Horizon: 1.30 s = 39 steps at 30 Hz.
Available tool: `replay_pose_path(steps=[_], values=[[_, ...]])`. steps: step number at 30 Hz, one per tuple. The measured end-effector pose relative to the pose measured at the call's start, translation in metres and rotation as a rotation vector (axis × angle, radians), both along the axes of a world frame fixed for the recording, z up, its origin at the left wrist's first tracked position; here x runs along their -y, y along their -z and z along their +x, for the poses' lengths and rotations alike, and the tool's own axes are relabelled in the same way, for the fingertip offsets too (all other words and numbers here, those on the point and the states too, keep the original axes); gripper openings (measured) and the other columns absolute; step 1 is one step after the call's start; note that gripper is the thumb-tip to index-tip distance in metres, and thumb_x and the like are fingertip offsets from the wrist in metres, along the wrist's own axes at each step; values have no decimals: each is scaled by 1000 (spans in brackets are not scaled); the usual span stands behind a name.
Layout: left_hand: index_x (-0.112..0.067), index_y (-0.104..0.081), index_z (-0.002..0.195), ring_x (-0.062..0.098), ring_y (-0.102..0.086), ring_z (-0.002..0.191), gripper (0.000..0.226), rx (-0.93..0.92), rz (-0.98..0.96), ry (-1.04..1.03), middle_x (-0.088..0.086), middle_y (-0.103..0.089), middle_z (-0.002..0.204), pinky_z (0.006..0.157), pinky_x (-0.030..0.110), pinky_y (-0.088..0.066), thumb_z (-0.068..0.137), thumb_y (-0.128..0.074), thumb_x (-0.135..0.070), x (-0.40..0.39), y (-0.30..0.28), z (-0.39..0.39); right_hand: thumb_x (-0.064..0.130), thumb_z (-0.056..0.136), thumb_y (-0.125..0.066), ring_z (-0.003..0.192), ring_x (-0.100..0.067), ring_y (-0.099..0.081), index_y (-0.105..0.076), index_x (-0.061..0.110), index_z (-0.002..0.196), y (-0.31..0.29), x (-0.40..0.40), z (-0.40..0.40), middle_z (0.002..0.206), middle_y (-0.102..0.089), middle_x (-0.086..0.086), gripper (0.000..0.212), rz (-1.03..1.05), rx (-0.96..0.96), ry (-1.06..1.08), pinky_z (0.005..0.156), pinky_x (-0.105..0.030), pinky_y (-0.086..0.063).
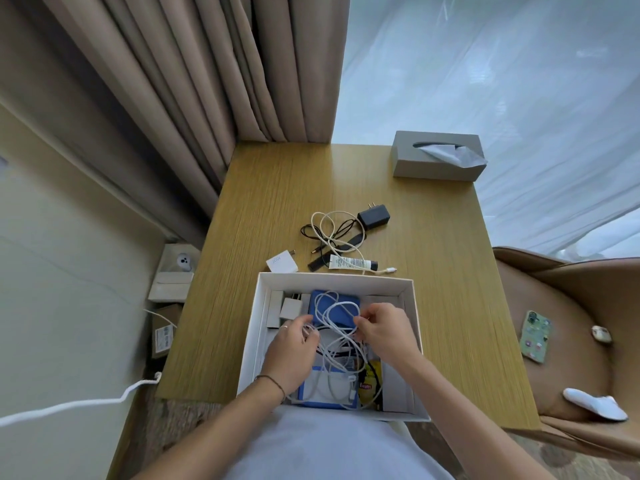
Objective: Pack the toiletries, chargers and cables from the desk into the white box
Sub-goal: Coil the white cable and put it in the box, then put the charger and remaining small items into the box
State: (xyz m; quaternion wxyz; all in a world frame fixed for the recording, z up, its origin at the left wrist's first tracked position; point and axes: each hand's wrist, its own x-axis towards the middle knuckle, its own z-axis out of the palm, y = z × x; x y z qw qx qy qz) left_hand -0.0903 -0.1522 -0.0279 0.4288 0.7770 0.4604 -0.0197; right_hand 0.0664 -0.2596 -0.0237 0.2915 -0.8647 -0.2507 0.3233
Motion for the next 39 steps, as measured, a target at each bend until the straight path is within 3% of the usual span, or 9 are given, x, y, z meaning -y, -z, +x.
replay_pose_path(steps=[6,9,13,16,22,26,28,32,39], values=[[-29,-50,136,15,-57,75,38,-113,373,264,-3,-67,90,61,30,-43,100,-42,-33,-17,-17,-6,31,99,-59,60,-20,-68,-71,12,68,-3,-6,9,66,-71,-1,37,-218,235,-196,65,-37,-61],[-29,-64,115,9,-57,68,25,41,499,239,-10,-63,79,55,24,-44,98,-46,-30,-31,-32,0,26,96,-57,57,-23,-60,-57,14,60,-18,-12,17,62,-62,0,38,-305,385,-282,56,-32,-55],[-31,-65,96,1,-55,65,15,190,591,201,-15,-62,76,48,18,-41,97,-51,-27,-64,-51,12,20,99,-52,64,-15,-68,-75,19,84,-47,-30,29,78,-74,2,27,-196,454,-309,62,-35,-62],[-27,-67,94,-5,-50,63,16,188,584,163,-15,-58,75,47,14,-29,96,-53,-21,-98,-54,28,19,98,-55,67,-14,-70,-78,21,96,-66,-50,38,85,-77,4,22,-101,431,-295,65,-36,-63],[-24,-68,105,12,-64,82,19,-26,315,141,-4,-70,100,65,28,-55,97,-51,-24,-165,-29,56,22,100,-55,68,-12,-69,-77,23,104,-72,-95,51,85,-76,5,23,-76,402,-314,68,-32,-61],[-27,-63,113,14,-62,87,22,-145,241,163,-3,-66,109,68,29,-54,91,-62,-28,-194,3,63,19,99,-55,70,-14,-66,-78,24,101,-57,-121,58,86,-75,4,24,-110,418,-383,59,-27,-55],[-27,-58,121,17,-61,95,40,-208,231,201,-1,-61,117,72,31,-54,85,-70,-39,-203,21,67,15,97,-53,71,-14,-65,-78,24,99,-46,-135,61,86,-75,4,27,-151,436,-431,56,-23,-49],[-27,-51,123,23,-53,108,67,-273,251,301,3,-53,122,73,32,-46,69,-80,-54,-208,49,73,15,98,-50,78,-17,-69,-76,23,104,-23,-155,67,93,-76,1,28,-222,449,-537,71,-33,-61],[-29,-53,113,21,-54,104,57,-236,360,391,-1,-56,110,80,36,-51,68,-78,-54,-207,76,77,7,93,-52,79,-25,-69,-73,19,111,15,-183,72,94,-74,-5,30,-318,505,-707,68,-37,-60]])
